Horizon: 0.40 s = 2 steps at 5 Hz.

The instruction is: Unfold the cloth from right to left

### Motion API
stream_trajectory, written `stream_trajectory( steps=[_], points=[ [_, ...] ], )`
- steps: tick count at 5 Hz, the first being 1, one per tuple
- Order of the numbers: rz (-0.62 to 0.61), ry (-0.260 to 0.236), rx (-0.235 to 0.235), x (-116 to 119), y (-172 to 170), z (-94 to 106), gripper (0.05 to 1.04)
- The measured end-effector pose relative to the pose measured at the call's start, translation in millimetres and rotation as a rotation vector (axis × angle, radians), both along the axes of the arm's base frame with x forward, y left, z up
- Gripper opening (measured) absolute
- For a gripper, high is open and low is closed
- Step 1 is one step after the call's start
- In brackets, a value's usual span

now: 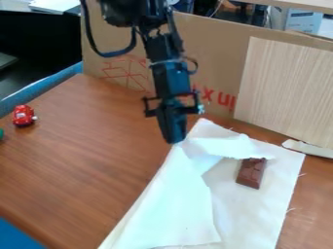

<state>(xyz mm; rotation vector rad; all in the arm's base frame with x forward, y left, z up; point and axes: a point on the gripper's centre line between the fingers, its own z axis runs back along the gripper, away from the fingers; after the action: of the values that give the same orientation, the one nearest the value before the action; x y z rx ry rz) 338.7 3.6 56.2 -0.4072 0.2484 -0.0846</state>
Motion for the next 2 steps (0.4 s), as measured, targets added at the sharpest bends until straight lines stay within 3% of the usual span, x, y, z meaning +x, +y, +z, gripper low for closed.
stream_trajectory(
  steps=[1, 2],
  points=[
    [0.009, 0.01, 0.034, 0.1, 19.0, -1.7, 0.049],
    [0.044, 0.011, 0.02, -1.9, 43.6, 5.0, 0.049]
  ],
)
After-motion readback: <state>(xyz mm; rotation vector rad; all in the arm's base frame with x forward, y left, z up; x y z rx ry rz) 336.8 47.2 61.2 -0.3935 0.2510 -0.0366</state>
